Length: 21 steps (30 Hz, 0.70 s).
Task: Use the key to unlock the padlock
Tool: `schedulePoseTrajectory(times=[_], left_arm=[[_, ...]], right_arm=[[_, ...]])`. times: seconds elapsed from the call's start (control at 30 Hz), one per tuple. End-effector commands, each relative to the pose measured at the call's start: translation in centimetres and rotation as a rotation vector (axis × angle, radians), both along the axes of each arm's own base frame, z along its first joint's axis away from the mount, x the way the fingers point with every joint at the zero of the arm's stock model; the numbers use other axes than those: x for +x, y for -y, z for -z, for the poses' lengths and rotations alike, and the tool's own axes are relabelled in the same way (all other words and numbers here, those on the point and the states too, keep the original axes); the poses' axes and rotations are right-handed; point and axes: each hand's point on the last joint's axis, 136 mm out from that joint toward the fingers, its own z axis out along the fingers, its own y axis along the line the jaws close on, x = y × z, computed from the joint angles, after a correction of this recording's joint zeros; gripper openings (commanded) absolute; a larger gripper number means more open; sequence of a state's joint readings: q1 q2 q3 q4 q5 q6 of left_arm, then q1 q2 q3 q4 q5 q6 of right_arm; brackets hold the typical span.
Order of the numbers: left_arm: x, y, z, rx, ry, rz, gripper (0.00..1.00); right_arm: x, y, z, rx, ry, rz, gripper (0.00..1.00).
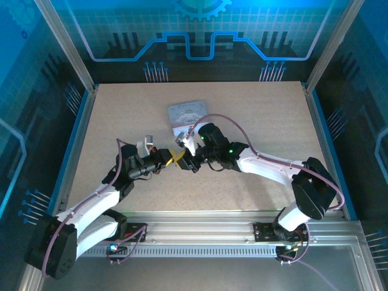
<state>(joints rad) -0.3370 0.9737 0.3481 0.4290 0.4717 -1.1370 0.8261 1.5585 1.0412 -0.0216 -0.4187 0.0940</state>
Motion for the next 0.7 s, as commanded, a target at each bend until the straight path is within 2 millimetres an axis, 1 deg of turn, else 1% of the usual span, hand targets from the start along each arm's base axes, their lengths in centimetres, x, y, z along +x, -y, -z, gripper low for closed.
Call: schedulePoseTrajectory(times=[0.0, 0.03, 0.07, 0.13, 0.17, 0.23, 0.33, 0.47, 0.5, 0.57, 0.67], left_arm=[[0.6, 0.3, -3.6, 0.010, 0.182, 0.018, 0.00], [0.6, 0.3, -3.8, 0.007, 0.197, 0.016, 0.00], [0.7, 0.3, -3.9, 0.004, 0.210, 0.014, 0.00], [0.7, 0.4, -4.1, 0.003, 0.233, 0.017, 0.00], [0.8, 0.4, -4.3, 0.008, 0.253, 0.018, 0.00], [0.6, 0.5, -4.8, 0.019, 0.302, 0.034, 0.00], [0.3, 0.9, -6.3, 0.055, 0.422, 0.076, 0.00], [-0.4, 1.7, -8.7, 0.103, 0.603, 0.155, 0.00], [-0.7, 1.9, -9.3, 0.112, 0.648, 0.175, 0.00], [-1.3, 2.3, -10.2, 0.125, 0.729, 0.217, 0.00], [-2.1, 2.9, -11.4, 0.111, 0.822, 0.272, 0.00]], right_arm=[[0.0, 0.6, 0.0, -0.007, -0.002, 0.041, 0.15], [0.0, 0.6, -0.1, -0.003, -0.004, 0.045, 0.18], [0.0, 0.6, -0.2, 0.002, -0.005, 0.049, 0.22], [0.0, 0.8, -0.3, 0.008, -0.006, 0.060, 0.35], [0.0, 1.0, -0.5, 0.010, -0.006, 0.067, 0.38], [-0.1, 1.5, -1.0, 0.026, -0.014, 0.075, 0.40], [-0.5, 2.5, -2.5, 0.097, -0.053, 0.076, 0.40], [-0.7, 3.9, -5.1, 0.241, -0.142, 0.070, 0.40], [-1.1, 4.1, -5.3, 0.258, -0.160, 0.061, 0.40], [-1.9, 4.3, -6.6, 0.295, -0.175, 0.033, 0.41], [-2.8, 4.3, -7.9, 0.325, -0.197, -0.007, 0.43]])
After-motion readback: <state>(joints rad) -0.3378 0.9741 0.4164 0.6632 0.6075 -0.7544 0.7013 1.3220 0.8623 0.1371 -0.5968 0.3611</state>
